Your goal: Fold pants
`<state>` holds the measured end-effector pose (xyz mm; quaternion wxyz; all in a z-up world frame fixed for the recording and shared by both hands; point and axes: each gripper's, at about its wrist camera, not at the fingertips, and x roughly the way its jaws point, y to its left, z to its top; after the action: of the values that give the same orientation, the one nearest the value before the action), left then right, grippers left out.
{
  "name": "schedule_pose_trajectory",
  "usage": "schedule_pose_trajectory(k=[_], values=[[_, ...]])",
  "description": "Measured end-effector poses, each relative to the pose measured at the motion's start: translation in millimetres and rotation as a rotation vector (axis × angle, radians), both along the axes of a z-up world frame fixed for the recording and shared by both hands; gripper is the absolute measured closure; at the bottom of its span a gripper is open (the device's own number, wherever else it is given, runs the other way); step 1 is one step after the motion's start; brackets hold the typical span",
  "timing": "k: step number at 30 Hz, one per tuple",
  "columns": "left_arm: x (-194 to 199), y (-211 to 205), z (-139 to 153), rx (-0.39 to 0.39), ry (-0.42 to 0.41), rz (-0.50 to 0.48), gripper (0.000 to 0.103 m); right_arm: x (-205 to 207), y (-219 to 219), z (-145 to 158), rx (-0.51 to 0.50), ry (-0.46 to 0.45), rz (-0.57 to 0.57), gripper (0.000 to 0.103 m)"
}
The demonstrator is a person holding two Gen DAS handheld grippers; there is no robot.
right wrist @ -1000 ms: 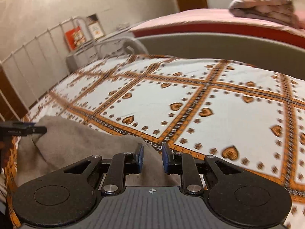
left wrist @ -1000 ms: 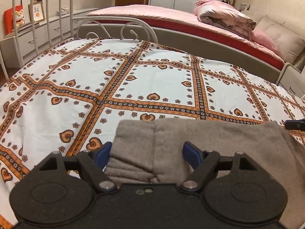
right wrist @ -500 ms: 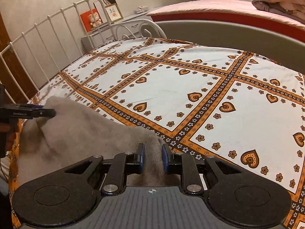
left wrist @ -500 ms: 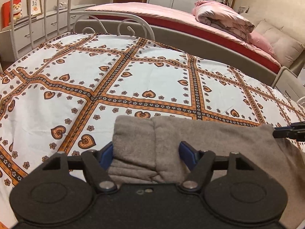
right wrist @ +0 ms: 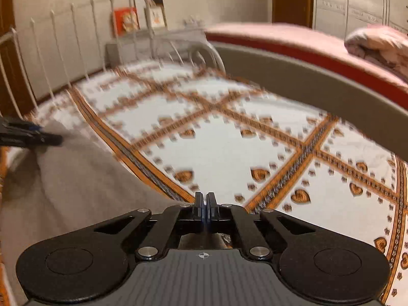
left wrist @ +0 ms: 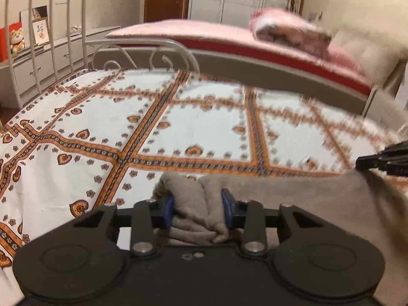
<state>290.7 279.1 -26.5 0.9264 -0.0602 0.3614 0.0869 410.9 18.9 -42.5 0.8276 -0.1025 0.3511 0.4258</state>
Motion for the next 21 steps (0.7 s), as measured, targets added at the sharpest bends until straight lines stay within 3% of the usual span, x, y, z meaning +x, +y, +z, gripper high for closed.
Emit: schedule_pose_trajectory(k=[2,3,6,10,13,18,21], values=[[3,0,-13,0.004,0.022,-0.003,0.074,2,4,-25,-0.083,0.031,-0.014,0.101],[1,1,-13,0.009,0.014,0.001,0.071,-1,1,-28,-0.075,0.014,-0.021,0.101],[-9,1,-1,0.035,-0.017,0.019,0.058,-8,-23,-13,-0.003,0.011,-0.118,0.1],[-30,-12,15,0.144,-0.036,0.017,0.029,-34,-77,13,0.096,-0.007,-0.168,0.1],[-43,-14,18,0.147,-0.014,0.031,0.03,-58,-120,14,0.094,0.016,-0.224,0.1],[-69,-18,20,0.042,-0.003,0.062,0.038,-98,-210,10,0.112,0.106,-0.351,0.1],[-82,-36,14,0.054,0.026,0.041,0.036,-127,-253,14,0.097,0.096,-0.425,0.1]])
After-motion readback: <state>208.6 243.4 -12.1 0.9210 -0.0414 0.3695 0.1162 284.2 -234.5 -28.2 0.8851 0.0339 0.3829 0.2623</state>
